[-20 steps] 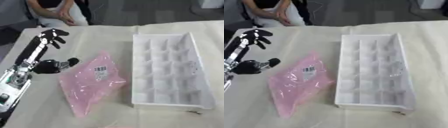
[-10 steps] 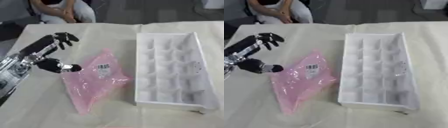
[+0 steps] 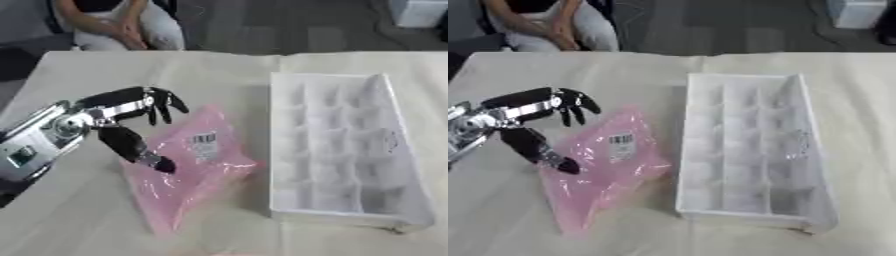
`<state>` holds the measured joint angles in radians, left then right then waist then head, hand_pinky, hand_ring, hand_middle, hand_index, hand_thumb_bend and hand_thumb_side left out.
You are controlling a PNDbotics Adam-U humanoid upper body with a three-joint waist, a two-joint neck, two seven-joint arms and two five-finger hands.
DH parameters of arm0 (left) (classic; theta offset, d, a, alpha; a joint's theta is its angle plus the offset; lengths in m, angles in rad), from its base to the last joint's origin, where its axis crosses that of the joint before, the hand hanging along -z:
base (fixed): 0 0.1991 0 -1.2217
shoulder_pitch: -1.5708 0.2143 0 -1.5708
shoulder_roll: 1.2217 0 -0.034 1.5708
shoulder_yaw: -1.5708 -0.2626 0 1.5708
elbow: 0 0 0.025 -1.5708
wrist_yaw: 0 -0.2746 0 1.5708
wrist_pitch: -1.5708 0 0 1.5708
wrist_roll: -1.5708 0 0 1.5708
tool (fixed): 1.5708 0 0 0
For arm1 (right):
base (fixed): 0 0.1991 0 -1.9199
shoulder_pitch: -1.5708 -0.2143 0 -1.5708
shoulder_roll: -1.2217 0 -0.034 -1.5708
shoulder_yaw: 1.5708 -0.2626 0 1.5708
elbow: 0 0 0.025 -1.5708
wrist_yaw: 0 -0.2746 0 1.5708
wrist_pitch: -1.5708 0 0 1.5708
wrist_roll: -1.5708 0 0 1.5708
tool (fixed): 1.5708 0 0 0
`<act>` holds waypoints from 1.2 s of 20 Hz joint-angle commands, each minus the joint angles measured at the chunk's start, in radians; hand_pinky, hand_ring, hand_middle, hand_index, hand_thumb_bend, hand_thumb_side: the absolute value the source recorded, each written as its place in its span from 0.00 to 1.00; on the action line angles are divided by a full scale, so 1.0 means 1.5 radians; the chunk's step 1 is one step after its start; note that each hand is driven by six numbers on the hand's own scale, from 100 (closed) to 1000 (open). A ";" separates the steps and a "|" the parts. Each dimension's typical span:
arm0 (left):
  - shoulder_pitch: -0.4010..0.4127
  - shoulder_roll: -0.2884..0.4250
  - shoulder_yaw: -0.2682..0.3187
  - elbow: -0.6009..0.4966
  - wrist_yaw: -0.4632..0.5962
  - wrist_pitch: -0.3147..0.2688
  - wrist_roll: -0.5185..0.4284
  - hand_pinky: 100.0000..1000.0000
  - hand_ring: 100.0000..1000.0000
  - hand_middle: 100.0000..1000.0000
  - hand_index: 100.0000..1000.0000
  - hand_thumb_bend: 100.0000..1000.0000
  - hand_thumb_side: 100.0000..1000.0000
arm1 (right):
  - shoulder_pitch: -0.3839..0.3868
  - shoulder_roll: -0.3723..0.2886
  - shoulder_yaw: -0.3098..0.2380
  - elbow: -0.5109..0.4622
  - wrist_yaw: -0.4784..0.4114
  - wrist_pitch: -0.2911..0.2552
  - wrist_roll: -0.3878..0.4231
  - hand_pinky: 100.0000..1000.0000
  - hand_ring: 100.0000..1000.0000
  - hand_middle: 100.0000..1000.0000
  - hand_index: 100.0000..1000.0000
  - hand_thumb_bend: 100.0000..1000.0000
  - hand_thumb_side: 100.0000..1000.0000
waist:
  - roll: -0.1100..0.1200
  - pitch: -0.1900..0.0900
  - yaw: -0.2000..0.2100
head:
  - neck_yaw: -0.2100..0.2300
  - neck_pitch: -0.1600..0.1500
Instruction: Pick up objects on the table and place them in the box.
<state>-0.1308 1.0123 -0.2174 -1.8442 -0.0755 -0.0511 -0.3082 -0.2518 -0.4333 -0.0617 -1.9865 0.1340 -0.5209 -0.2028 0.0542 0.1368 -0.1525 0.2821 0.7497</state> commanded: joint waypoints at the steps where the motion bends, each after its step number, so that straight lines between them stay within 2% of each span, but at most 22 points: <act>1: -0.028 0.032 -0.022 -0.002 0.051 0.024 -0.015 0.48 0.64 0.78 0.84 0.81 0.61 | -0.007 -0.016 -0.002 -0.009 0.005 -0.002 -0.003 0.00 0.00 0.00 0.42 0.25 1.00 | -0.002 -0.010 -0.003 | 0.007 -0.007; 6: -0.049 0.032 -0.038 0.009 0.034 0.028 -0.036 0.50 0.67 0.79 0.86 0.85 0.64 | -0.006 -0.014 -0.005 -0.009 0.009 -0.003 -0.007 0.00 0.00 0.00 0.42 0.25 1.00 | -0.004 -0.009 -0.011 | 0.007 -0.008; 10: -0.051 0.036 -0.047 0.018 -0.009 0.002 -0.076 0.57 0.74 0.85 0.90 0.92 0.71 | -0.005 -0.013 -0.007 -0.009 0.012 -0.003 -0.010 0.00 0.00 0.00 0.41 0.26 1.00 | -0.003 -0.007 -0.012 | 0.008 -0.005; 14: -0.046 0.036 -0.048 0.030 -0.051 -0.029 -0.107 0.59 0.75 0.86 0.91 0.92 0.74 | -0.005 -0.014 -0.008 -0.009 0.014 -0.003 -0.012 0.00 0.00 0.00 0.41 0.26 1.00 | -0.004 -0.004 -0.011 | 0.009 -0.002; 18: -0.045 0.036 -0.043 0.037 -0.084 -0.044 -0.108 0.62 0.77 0.86 0.92 0.90 0.76 | -0.004 -0.014 -0.008 -0.009 0.016 -0.004 -0.014 0.00 0.00 0.00 0.41 0.27 1.00 | -0.004 -0.001 -0.008 | 0.011 -0.001; 20: -0.048 0.035 -0.037 0.035 -0.118 -0.053 -0.103 0.63 0.78 0.87 0.93 0.92 0.77 | -0.004 -0.014 -0.009 -0.009 0.017 -0.005 -0.014 0.00 0.00 0.00 0.41 0.27 1.00 | -0.004 0.001 -0.007 | 0.010 -0.001; 24: -0.053 0.018 -0.020 0.023 -0.235 -0.081 -0.079 0.66 0.81 0.88 0.95 0.91 0.79 | -0.003 -0.014 -0.010 -0.009 0.019 -0.005 -0.015 0.00 0.00 0.00 0.41 0.28 1.00 | -0.005 0.005 -0.005 | 0.006 0.000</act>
<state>-0.1981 1.0175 -0.2725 -1.7950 -0.3791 -0.1588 -0.4355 -0.2506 -0.4333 -0.0661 -1.9865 0.1576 -0.5282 -0.2201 0.0491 0.1533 -0.1607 0.2911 0.7513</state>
